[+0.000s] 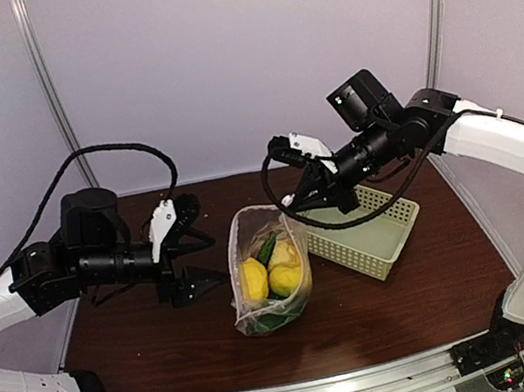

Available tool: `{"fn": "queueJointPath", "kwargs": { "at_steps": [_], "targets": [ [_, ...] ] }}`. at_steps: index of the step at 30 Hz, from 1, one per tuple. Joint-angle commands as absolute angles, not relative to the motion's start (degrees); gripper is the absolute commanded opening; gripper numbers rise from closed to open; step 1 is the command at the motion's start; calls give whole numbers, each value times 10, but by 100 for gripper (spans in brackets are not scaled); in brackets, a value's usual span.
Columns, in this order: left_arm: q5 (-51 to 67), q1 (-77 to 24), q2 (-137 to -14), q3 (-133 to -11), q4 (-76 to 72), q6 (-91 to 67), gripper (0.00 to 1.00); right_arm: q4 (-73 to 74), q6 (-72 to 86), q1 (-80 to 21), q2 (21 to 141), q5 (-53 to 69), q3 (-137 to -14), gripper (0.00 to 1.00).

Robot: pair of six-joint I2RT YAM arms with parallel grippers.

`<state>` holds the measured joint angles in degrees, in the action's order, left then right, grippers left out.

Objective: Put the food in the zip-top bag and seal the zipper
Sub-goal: Adjust the zipper food storage bag at the center of the board.

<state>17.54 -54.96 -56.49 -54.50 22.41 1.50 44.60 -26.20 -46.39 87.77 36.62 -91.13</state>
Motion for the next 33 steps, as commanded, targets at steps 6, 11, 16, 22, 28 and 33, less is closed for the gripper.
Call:
{"fn": "queueJointPath", "kwargs": {
  "at_steps": [6,11,16,22,28,33],
  "targets": [
    [89,-687,-595,-548,223,4,79,454,-220,-436,851,328,-917,0],
    [29,-725,-581,-532,201,-33,78,447,-209,-429,854,332,-907,0],
    [-74,-786,-633,-531,149,-33,78,434,-191,-420,853,325,-906,0],
    [-263,-845,-681,-535,141,-16,73,422,-173,-396,853,335,-894,0],
    [-344,-846,-662,-524,94,-25,59,412,-166,-388,847,346,-880,0],
    [-292,-845,-654,-509,52,-6,61,402,-156,-384,840,348,-869,0]
  ]
}}
